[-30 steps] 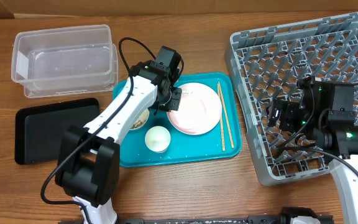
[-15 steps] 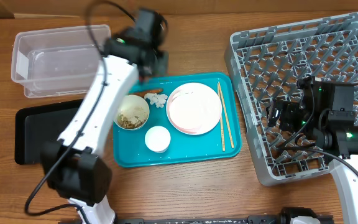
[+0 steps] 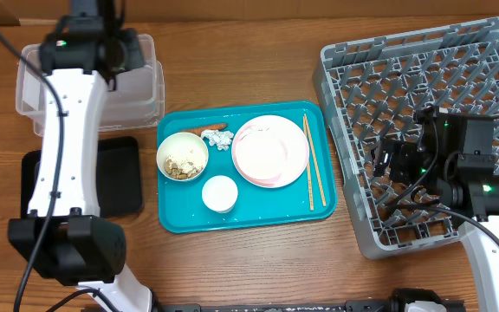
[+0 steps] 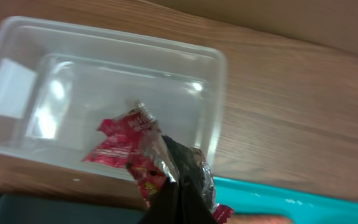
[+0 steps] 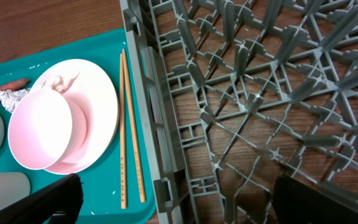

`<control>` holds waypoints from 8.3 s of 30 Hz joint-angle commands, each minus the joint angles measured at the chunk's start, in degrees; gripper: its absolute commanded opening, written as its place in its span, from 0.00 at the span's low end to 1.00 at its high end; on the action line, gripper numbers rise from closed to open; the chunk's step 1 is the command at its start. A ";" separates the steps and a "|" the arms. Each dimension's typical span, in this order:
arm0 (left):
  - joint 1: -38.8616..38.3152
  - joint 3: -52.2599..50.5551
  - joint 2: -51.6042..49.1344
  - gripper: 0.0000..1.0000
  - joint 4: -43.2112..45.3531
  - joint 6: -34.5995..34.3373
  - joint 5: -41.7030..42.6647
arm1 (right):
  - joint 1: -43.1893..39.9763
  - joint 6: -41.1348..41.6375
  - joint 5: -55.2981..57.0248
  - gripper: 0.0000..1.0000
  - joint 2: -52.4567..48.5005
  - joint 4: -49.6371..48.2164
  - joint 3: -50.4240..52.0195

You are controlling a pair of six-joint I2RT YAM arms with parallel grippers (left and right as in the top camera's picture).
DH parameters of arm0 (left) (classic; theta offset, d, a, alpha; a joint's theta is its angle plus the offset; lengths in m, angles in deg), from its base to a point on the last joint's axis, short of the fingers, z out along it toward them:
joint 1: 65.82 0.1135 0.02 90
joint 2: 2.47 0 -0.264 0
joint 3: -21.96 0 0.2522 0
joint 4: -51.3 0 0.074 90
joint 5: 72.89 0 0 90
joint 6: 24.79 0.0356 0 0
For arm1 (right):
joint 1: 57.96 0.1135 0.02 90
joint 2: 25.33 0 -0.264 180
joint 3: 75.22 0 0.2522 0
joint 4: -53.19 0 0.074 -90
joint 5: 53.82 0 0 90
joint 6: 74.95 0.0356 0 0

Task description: Sort waste into correct bins and load items into the dishwasher

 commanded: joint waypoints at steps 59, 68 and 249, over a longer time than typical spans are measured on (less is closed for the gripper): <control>-19.91 1.05 -27.39 0.09 -13.66 7.39 8.02 | 0.13 0.39 0.59 1.00 -1.97 0.17 -1.57; -19.74 4.98 -26.82 0.04 -16.00 7.39 7.96 | 0.15 0.39 0.59 1.00 -1.95 0.17 -1.57; 0.39 -37.22 26.49 0.87 -16.59 -17.94 3.61 | -2.78 1.73 65.96 0.72 -52.92 -24.22 -31.93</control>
